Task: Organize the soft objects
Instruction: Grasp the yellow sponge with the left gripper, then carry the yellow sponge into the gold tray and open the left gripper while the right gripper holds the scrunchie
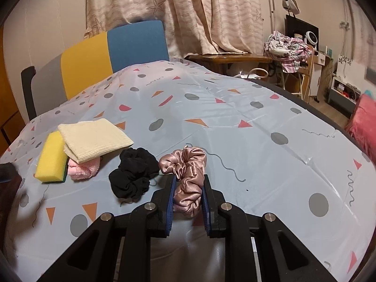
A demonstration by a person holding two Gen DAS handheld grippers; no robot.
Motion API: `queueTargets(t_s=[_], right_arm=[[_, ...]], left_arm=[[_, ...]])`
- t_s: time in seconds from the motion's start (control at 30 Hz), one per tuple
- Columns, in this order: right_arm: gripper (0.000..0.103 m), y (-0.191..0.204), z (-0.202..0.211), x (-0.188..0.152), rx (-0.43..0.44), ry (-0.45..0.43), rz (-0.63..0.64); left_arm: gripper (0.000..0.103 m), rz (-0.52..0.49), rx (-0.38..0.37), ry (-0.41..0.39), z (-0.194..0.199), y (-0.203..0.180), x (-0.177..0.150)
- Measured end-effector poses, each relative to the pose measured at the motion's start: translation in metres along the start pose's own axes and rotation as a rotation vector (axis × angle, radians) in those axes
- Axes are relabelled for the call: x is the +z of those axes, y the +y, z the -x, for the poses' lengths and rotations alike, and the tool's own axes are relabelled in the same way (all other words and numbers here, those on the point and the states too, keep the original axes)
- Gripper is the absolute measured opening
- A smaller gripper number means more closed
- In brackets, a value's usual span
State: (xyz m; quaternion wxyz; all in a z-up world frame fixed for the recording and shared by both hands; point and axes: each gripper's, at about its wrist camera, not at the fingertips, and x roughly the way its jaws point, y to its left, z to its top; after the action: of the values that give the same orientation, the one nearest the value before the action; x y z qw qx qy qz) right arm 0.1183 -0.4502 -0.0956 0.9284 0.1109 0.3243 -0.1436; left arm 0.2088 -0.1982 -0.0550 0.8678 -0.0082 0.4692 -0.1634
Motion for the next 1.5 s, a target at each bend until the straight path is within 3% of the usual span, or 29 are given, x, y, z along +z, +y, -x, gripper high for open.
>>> queueTargets(t_s=[0.13, 0.37, 0.53, 0.6, 0.67, 0.7, 0.97, 1.5], right_arm=[[0.02, -0.007, -0.001, -0.001, 0.006, 0.002, -0.032], [0.02, -0.009, -0.004, -0.001, 0.015, 0.007, -0.044], [0.02, -0.009, -0.005, -0.002, 0.009, 0.01, -0.043], [0.02, -0.009, -0.006, -0.002, 0.006, 0.011, -0.043], [0.02, -0.01, -0.005, -0.002, 0.001, 0.006, -0.047], [0.02, -0.01, -0.005, -0.003, -0.001, 0.005, -0.049], [0.02, -0.007, -0.01, -0.003, -0.019, 0.023, -0.045], [0.02, -0.003, -0.006, -0.004, -0.066, 0.011, -0.025]], left_arm=[[0.083, -0.012, 0.041, 0.042, -0.033, -0.002, 0.015], [0.083, -0.099, 0.121, 0.031, -0.065, -0.007, 0.03], [0.083, -0.123, 0.143, 0.044, -0.078, -0.01, 0.03], [0.083, -0.092, 0.116, 0.057, -0.084, -0.005, 0.029], [0.077, -0.073, 0.105, 0.058, -0.086, 0.0, 0.027], [0.071, -0.054, 0.099, 0.054, -0.084, 0.005, 0.026], [0.07, 0.04, 0.04, 0.012, -0.054, 0.026, 0.01], [0.07, 0.04, -0.077, -0.033, 0.024, 0.026, -0.06]])
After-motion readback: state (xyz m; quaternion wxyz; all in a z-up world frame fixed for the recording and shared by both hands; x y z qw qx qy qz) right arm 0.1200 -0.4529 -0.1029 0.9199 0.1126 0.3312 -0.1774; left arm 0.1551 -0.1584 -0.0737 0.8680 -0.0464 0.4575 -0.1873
